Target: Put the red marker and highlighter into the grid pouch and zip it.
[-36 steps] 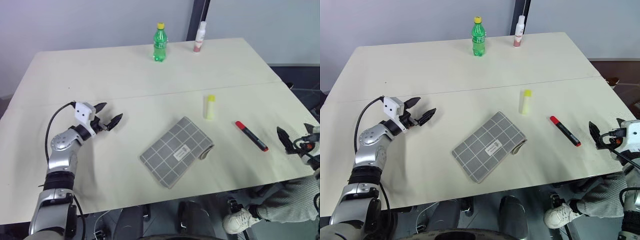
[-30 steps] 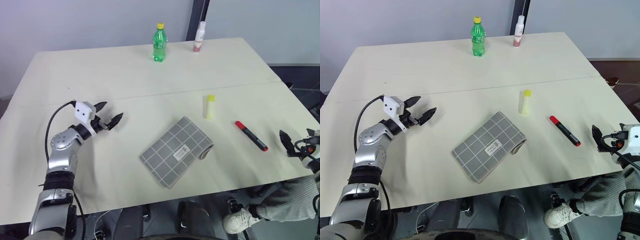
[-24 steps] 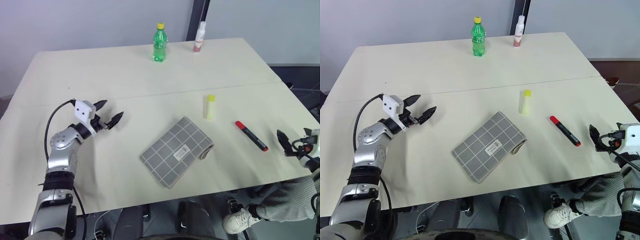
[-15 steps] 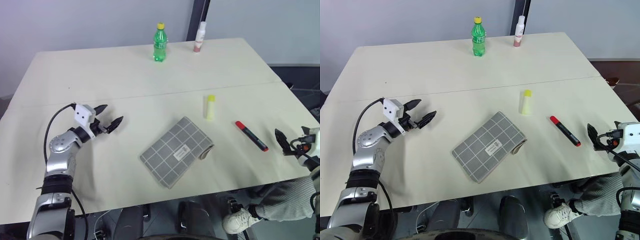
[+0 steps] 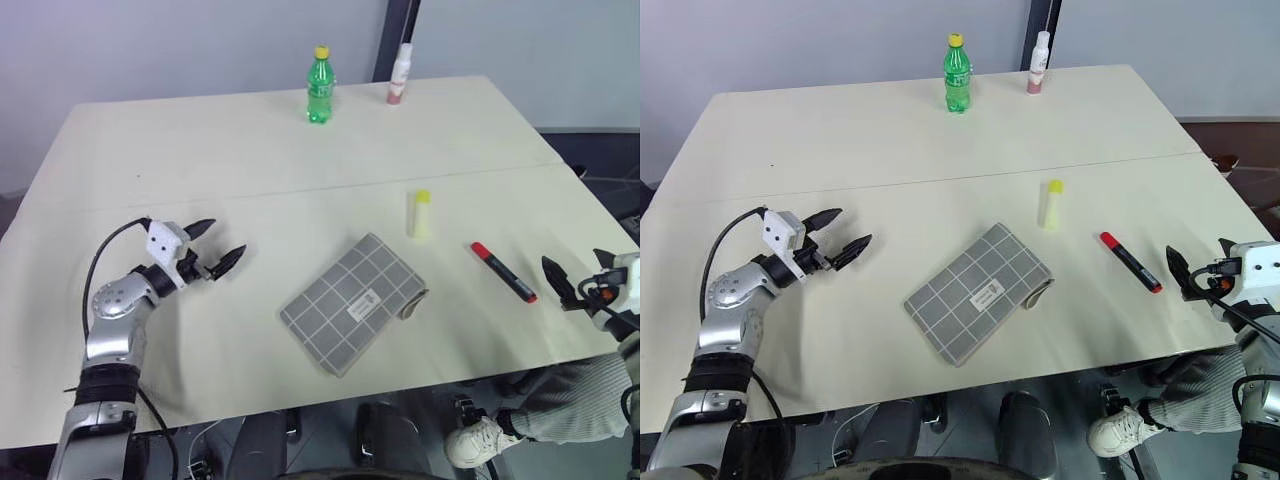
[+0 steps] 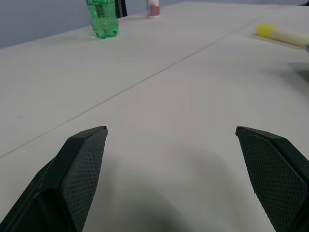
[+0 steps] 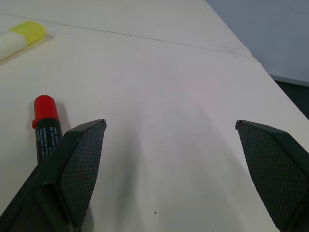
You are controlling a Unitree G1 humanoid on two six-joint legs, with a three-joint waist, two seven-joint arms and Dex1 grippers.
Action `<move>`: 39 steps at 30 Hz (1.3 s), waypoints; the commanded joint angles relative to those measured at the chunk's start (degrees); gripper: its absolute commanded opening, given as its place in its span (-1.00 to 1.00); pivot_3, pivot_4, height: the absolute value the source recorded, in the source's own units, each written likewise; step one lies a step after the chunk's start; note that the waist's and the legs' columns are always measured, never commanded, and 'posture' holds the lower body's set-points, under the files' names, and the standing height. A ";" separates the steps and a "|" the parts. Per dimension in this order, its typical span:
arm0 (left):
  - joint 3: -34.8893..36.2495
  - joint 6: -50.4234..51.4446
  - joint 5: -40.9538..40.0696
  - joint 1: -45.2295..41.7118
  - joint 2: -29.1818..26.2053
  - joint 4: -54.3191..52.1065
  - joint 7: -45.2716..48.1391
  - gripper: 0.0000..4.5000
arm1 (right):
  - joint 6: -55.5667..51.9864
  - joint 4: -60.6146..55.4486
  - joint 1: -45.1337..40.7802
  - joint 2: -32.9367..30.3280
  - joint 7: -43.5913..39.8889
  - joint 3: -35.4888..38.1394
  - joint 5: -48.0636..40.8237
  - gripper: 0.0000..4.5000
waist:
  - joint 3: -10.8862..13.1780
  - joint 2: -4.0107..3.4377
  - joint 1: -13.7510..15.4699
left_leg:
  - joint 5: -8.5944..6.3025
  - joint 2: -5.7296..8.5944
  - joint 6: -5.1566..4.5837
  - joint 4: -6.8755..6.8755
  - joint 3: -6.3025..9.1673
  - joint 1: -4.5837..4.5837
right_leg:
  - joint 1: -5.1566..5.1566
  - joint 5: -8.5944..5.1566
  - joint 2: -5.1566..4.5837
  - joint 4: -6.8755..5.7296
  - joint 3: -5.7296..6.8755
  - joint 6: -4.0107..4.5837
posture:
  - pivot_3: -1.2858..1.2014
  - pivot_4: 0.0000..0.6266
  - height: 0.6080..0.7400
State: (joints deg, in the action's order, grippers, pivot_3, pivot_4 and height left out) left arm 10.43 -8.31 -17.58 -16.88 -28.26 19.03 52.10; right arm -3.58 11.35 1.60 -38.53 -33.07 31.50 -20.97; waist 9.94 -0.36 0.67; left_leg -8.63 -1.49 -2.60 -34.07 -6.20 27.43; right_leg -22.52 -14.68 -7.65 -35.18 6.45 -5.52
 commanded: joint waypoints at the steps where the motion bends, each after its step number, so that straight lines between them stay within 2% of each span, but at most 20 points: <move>1: 0.19 -1.52 -3.93 3.10 -2.69 -7.18 6.58 1.00 | -3.03 -7.60 0.10 -0.49 -2.63 -1.31 -3.09 0.98 | -0.01 -0.05 -0.12 | 0.00 0.00 0.00 0.03 0.00 0.00 | -0.02 0.00 0.00 0.00 -0.01 0.00 | 0.03 -0.52 1.00; 3: -0.40 -0.04 -6.54 5.50 -4.46 -12.13 10.75 1.00 | -5.30 -14.62 0.73 -1.07 -5.26 -4.55 -4.21 0.98 | 0.00 -0.11 -0.39 | 0.00 -0.05 0.00 0.11 -0.06 0.00 | -0.08 0.00 -0.02 0.00 -0.08 0.01 | 0.03 -0.52 1.00; 6: -1.99 -1.66 -6.29 8.22 -6.49 -17.02 14.42 1.00 | -9.85 -22.54 0.59 -0.07 -6.06 -8.15 -6.82 0.63 | -0.03 -0.22 -0.47 | 0.00 -0.17 0.00 0.15 -0.07 0.00 | -0.13 -0.01 0.01 0.00 -0.09 0.02 | 0.03 -0.52 1.00; 8: -3.65 -4.29 -5.18 10.78 -8.18 -19.21 17.93 1.00 | -12.59 -28.51 0.78 0.97 -6.84 -12.88 -8.28 0.18 | -0.05 -0.26 -0.20 | 0.00 -0.19 0.01 0.16 -0.08 0.00 | -0.14 -0.02 0.01 0.00 -0.08 0.03 | 0.03 -0.52 1.00; 10: -5.57 -5.42 -5.56 13.26 -9.01 -22.95 20.32 1.00 | -15.42 -34.92 -0.35 3.80 -6.46 -20.82 -9.10 -0.28 | -0.06 -0.25 -0.17 | -0.01 -0.19 0.02 0.26 -0.12 0.00 | -0.15 -0.02 0.00 0.09 -0.11 0.06 | 0.03 -0.52 1.00; 13: -8.69 -9.73 -3.54 13.98 -9.36 -24.90 22.38 1.00 | -14.77 -33.74 -2.06 5.99 -5.64 -27.31 -3.79 -0.98 | -0.05 -0.26 0.16 | 0.00 -0.18 0.03 0.55 -0.26 0.05 | -0.35 -0.05 0.00 0.11 -0.32 0.11 | 0.03 -0.52 1.00; 18: -12.76 -15.92 -0.11 12.51 -8.36 -22.36 22.93 1.00 | -7.59 -21.21 -5.25 4.20 -5.63 -35.84 9.81 -0.98 | -0.07 -0.20 0.07 | 0.06 -0.31 0.13 0.94 -1.75 0.01 | -0.92 -0.02 -0.23 0.16 -0.88 0.21 | 0.03 -0.52 1.00; 22: -15.46 -21.05 2.83 10.15 -6.09 -18.94 21.70 1.00 | -5.42 -12.54 -9.70 5.09 -4.19 -39.52 16.13 -0.98 | -0.14 -0.09 -0.40 | 0.04 -0.32 0.09 0.87 -1.86 0.00 | -0.93 0.04 -0.30 0.18 -0.86 0.19 | 0.03 -0.52 1.00; 32: -20.92 -27.79 7.31 9.09 -1.99 -14.50 17.36 1.00 | -7.95 -9.39 -13.84 8.08 -1.91 -39.94 18.67 -0.98 | -0.50 0.33 -0.37 | 0.05 -0.60 0.09 0.68 -1.85 -0.10 | -0.83 0.17 -0.06 0.08 -0.85 0.29 | 0.03 -0.52 1.00; 39: -24.58 -26.59 8.25 6.91 -0.06 -13.75 15.77 1.00 | -8.05 -9.01 -13.69 7.87 -2.33 -39.35 19.01 -0.98 | -0.59 0.39 -0.28 | 0.05 -0.67 0.09 0.68 -1.88 -0.10 | -0.84 0.19 -0.02 0.09 -0.86 0.33 | 0.03 -0.52 1.00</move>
State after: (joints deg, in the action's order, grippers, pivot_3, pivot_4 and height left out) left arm -12.80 -34.36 -10.32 -8.64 -28.74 5.34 68.40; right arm -9.61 0.24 -12.82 -30.40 -35.64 -7.75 -3.39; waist 9.35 0.03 0.39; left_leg -8.59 -2.16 -2.51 -33.39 -8.08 27.34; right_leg -23.36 -14.49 -7.68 -35.09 5.59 -5.19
